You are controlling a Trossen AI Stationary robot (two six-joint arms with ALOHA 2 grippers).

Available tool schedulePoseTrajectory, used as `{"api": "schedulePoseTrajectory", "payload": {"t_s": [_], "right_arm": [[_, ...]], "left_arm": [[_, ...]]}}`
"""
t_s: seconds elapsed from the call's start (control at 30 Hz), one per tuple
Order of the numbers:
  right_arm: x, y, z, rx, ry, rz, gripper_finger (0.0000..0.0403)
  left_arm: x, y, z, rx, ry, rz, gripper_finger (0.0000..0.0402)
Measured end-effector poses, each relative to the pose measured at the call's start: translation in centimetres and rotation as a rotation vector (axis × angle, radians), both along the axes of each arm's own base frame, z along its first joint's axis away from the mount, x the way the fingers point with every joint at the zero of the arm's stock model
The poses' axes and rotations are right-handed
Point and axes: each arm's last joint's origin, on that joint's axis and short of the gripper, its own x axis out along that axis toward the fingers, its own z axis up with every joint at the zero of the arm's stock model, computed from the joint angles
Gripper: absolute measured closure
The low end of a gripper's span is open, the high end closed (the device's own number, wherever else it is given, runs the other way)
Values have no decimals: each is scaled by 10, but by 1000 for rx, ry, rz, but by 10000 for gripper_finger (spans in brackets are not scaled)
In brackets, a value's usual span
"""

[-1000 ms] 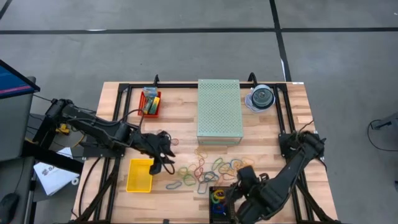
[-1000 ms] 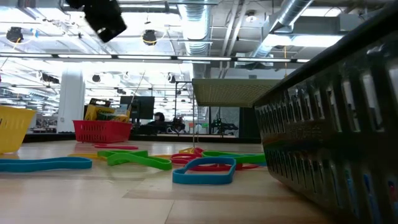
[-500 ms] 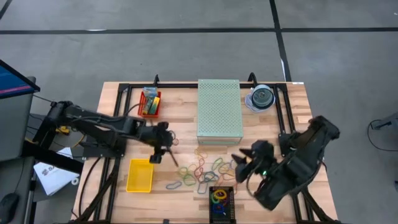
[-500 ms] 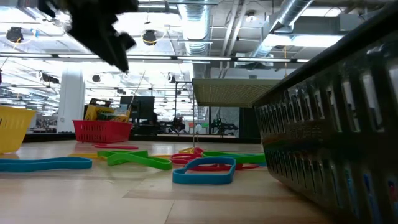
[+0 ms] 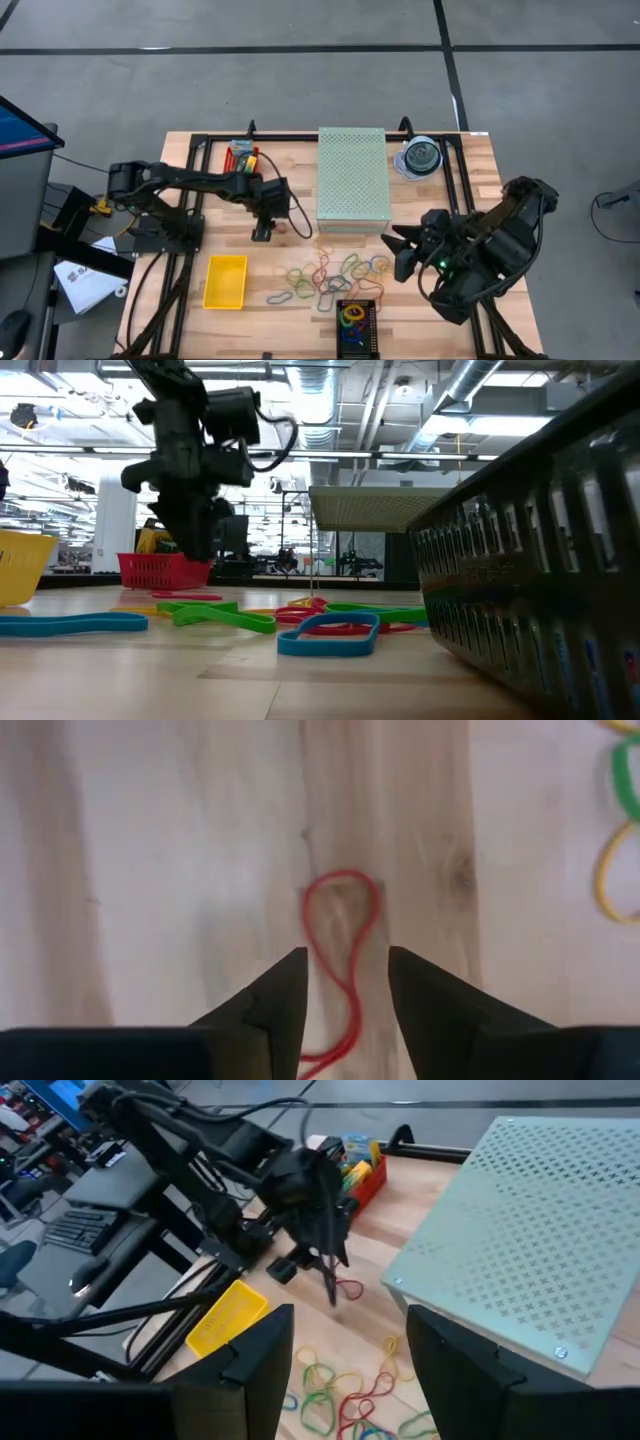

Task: Pick & Place Office Desk Supplies
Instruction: Put the red rubber band into the yellow bin

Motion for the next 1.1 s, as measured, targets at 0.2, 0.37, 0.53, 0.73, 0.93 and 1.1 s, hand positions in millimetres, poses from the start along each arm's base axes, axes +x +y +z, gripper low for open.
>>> {"api": "schedulePoseTrajectory", "payload": {"t_s": [0.2,0.37,0.53,0.73,0.93,1.1], "right_arm": [[-1,5,-1,17,-13,12,211],[-3,9,-1,30,-20,24,212],[-4,11,0,39,-29,31,212],[-4,12,0,43,-32,31,212],[-5,13,0,47,-37,38,212],[-4,14,1,45,-37,43,212]], "left_arm": [[-2,-1,-18,-28,22,-2,257],[-10,-1,-31,12,30,40,260],[-14,-1,-39,16,16,93,269],[-17,-8,-44,21,2,119,280],[-17,-21,-47,75,-5,125,292],[-16,-26,-48,97,-10,142,301]]}}
